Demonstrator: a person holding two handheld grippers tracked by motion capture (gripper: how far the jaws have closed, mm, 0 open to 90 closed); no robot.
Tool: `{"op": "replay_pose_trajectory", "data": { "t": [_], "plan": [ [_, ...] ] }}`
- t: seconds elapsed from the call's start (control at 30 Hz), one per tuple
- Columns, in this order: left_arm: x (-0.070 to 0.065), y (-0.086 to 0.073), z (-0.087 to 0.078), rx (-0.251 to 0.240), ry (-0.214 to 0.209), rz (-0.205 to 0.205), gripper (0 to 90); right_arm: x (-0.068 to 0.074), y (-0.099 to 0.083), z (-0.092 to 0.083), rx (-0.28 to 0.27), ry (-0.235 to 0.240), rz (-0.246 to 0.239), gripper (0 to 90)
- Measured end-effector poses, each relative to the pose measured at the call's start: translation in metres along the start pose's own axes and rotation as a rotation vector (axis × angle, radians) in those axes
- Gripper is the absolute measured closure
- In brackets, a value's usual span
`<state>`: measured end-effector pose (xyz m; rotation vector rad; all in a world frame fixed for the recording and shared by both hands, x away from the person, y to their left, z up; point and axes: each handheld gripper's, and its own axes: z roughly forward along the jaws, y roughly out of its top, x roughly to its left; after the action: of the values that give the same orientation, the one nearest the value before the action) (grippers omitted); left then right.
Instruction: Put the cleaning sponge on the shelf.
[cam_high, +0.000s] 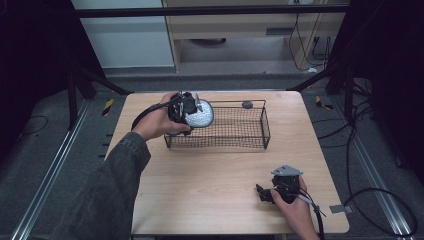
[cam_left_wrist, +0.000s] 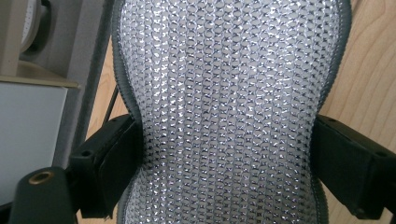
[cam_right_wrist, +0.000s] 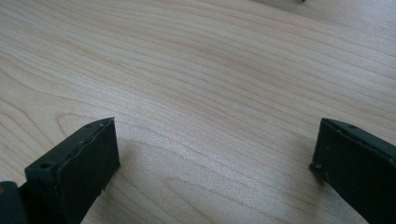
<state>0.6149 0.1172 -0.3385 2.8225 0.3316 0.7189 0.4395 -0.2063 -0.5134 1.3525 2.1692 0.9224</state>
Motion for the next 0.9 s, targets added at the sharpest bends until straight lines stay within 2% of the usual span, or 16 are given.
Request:
{"op": "replay_pose_trajectory", "data": {
  "t": [0.17, 0.33, 0.37, 0.63, 0.9],
  "plan": [
    [0.003, 0.0, 0.006, -0.006, -0.007, -0.005, 11.9, 0.0, 0.0, 0.0, 0.0, 0.0, 0.0, 0.7],
    [0.005, -0.002, 0.015, 0.011, -0.005, 0.003, 11.9, 0.0, 0.0, 0.0, 0.0, 0.0, 0.0, 0.7],
    [0.005, -0.002, 0.017, 0.008, -0.011, -0.009, 11.9, 0.0, 0.0, 0.0, 0.0, 0.0, 0.0, 0.7],
    [0.004, 0.002, 0.022, -0.007, -0.013, 0.02, 11.8, 0.0, 0.0, 0.0, 0.0, -0.001, -0.002, 0.7],
    [0.001, 0.005, 0.028, 0.001, -0.021, 0.047, 11.8, 0.0, 0.0, 0.0, 0.0, -0.001, -0.001, 0.7]
  ]
}}
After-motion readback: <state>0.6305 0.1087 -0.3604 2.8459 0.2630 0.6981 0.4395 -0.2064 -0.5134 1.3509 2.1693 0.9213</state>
